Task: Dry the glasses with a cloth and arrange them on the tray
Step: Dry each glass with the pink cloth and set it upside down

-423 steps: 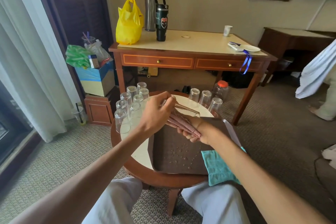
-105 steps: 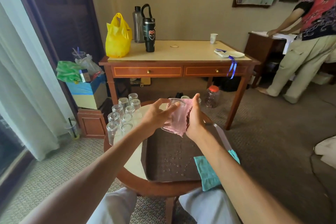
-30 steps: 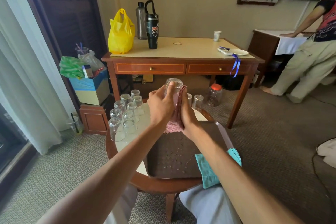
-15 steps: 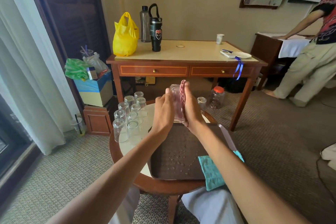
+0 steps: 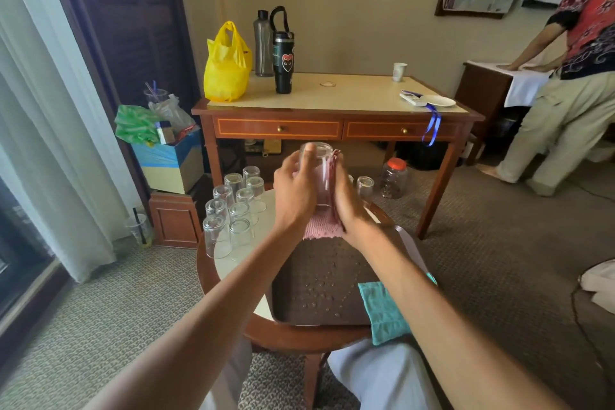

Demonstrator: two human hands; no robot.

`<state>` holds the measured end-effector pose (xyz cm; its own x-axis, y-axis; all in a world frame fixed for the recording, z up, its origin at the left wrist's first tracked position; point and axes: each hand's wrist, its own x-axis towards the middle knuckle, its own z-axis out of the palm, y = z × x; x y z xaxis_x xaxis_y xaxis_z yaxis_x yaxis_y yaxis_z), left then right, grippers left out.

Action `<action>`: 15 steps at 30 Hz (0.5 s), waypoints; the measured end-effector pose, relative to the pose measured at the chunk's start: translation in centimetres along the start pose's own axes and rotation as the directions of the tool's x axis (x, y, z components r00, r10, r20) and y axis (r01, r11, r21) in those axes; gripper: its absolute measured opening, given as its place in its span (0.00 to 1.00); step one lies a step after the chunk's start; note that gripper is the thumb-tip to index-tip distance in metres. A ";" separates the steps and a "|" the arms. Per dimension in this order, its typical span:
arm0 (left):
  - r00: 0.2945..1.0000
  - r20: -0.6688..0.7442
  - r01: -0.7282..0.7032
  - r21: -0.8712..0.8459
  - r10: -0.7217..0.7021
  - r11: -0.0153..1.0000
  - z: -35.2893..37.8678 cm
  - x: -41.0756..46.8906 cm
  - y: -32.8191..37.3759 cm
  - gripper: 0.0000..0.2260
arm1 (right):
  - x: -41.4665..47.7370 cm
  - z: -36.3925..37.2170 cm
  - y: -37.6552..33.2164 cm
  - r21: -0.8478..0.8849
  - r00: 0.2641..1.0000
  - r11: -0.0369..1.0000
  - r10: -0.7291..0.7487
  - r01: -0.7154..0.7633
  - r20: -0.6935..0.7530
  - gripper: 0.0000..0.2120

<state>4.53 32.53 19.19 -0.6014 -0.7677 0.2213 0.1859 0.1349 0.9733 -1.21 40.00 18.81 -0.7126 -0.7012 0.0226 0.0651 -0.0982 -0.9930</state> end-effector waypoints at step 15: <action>0.991 0.044 0.131 -0.171 -0.126 0.976 -0.4 -1.4 0.1 0.13 | -0.6 1.2 -0.5 -0.217 0.937 0.940 -0.302 0.263 -0.173 0.10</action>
<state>5.67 33.36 18.95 -0.6535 -0.7503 0.0998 0.2358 -0.0764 0.9688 0.02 39.66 19.43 -0.8087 -0.5051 0.3014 -0.2777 -0.1238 -0.9526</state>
